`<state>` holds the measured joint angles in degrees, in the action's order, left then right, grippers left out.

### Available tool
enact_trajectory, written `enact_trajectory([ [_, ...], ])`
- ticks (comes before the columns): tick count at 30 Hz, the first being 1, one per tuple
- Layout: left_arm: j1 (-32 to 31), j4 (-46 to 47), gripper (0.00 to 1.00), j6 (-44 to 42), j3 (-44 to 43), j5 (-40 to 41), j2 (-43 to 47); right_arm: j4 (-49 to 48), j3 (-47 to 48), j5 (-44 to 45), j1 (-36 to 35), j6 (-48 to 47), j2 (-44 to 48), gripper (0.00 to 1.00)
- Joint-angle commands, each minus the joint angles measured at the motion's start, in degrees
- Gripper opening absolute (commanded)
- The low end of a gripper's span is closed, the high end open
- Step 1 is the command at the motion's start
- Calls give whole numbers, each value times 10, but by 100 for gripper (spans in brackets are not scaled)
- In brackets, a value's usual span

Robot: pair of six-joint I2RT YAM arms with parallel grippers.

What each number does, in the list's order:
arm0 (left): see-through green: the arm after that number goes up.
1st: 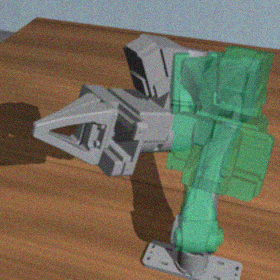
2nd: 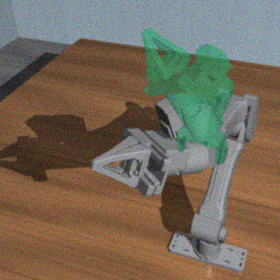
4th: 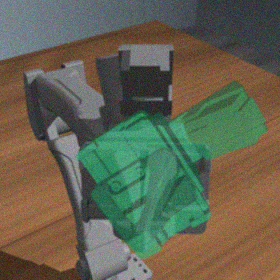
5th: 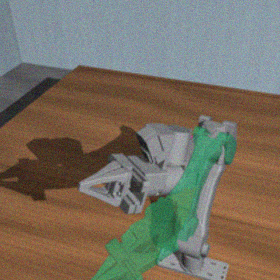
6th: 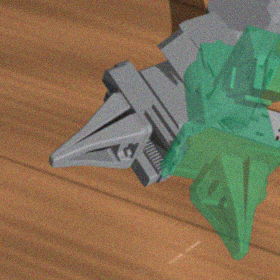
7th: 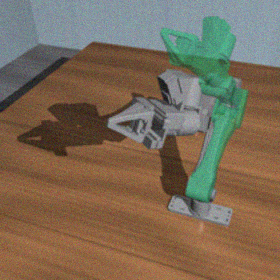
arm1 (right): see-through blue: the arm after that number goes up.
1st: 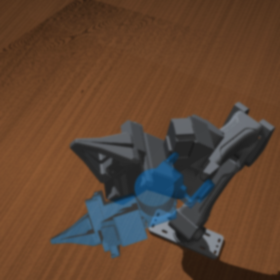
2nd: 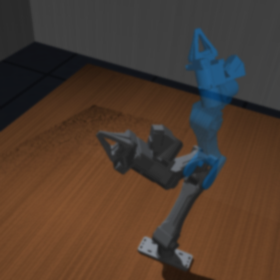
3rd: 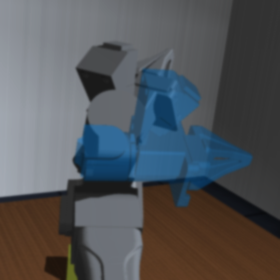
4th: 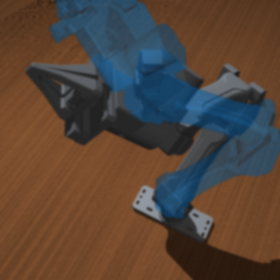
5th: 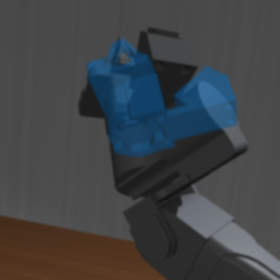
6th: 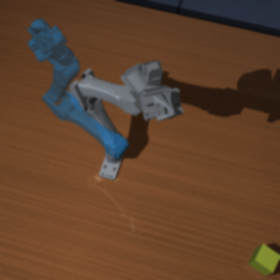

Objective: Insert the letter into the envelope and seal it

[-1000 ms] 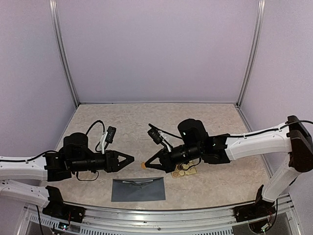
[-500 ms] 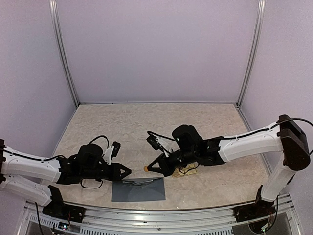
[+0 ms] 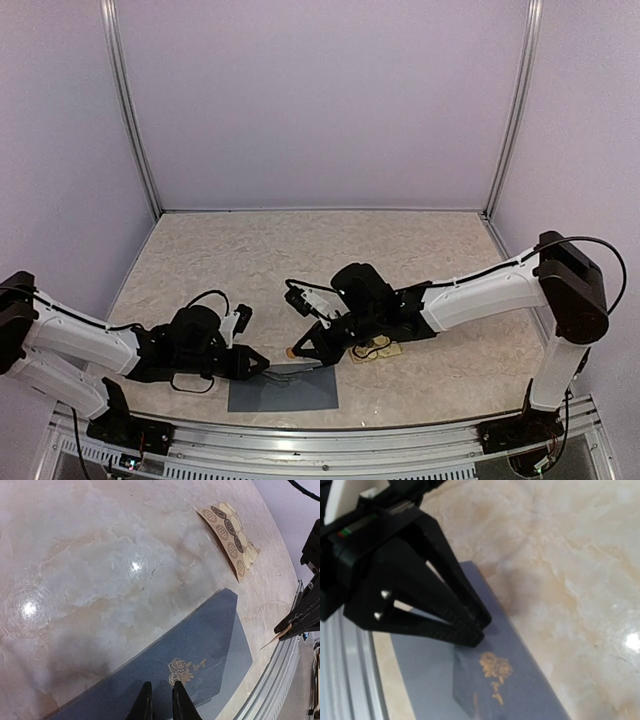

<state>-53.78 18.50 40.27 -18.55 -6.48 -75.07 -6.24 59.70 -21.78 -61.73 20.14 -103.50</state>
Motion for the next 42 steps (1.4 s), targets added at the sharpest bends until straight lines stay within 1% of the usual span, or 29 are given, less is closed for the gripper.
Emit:
enact_trajectory([
  [1,-6,25,12,0,14,-13,-16,16,30,2,-12,-27,-30,0],
  [13,-13,18,11,3,27,-5,-56,46,80,10,-35,-71,-102,0],
  [23,-15,12,10,4,29,3,-58,56,86,7,-52,-91,-127,0],
  [32,-16,11,10,5,30,4,-55,58,83,27,-58,-99,-134,0],
  [42,-15,8,9,6,31,4,-51,38,70,60,-62,-101,-105,0],
])
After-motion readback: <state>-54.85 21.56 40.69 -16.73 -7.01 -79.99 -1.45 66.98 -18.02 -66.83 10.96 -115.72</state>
